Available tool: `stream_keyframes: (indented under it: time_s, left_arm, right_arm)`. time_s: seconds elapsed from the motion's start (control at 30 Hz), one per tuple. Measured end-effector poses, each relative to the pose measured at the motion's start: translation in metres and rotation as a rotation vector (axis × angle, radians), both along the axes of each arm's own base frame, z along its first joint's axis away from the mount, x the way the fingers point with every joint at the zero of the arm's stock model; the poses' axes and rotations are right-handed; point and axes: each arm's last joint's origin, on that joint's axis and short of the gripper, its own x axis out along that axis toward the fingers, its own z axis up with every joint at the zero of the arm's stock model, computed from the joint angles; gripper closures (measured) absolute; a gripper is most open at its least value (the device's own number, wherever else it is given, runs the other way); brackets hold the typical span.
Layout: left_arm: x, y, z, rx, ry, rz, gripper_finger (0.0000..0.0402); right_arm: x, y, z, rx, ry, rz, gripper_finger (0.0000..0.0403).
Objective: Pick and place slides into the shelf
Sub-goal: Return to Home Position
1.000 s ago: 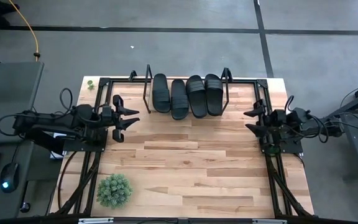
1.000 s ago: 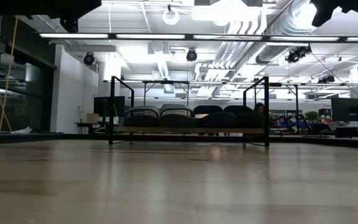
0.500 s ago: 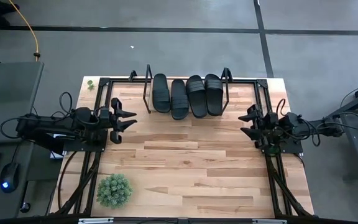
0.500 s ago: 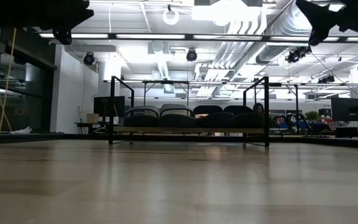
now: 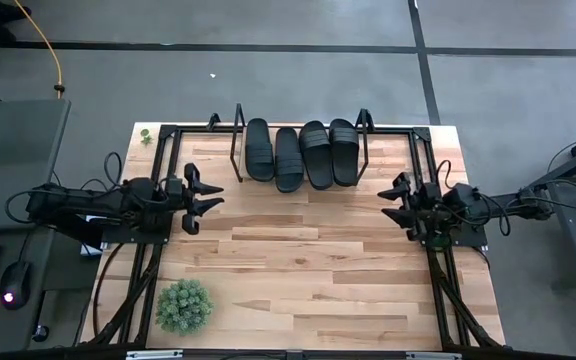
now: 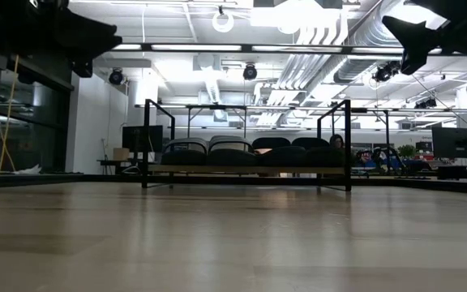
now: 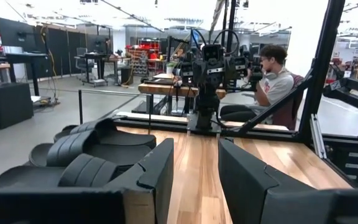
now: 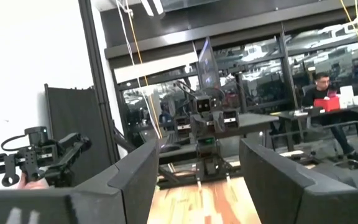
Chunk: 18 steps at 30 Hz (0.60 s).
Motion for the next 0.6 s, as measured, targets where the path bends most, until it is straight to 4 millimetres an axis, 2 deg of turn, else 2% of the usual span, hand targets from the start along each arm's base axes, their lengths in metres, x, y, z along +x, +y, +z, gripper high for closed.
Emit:
stream_keyframes:
  time_s: [0.43, 0.6]
  left_arm:
    - [0.0, 0.0, -0.022, 0.007, -0.065, 0.0, 0.0291]
    - [0.0, 0.0, -0.023, 0.012, -0.055, 0.001, 0.0291]
  right_arm:
    - [0.001, 0.0, -0.003, 0.002, 0.031, -0.01, 0.019]
    - [0.002, -0.001, -0.005, 0.013, 0.056, -0.049, 0.019]
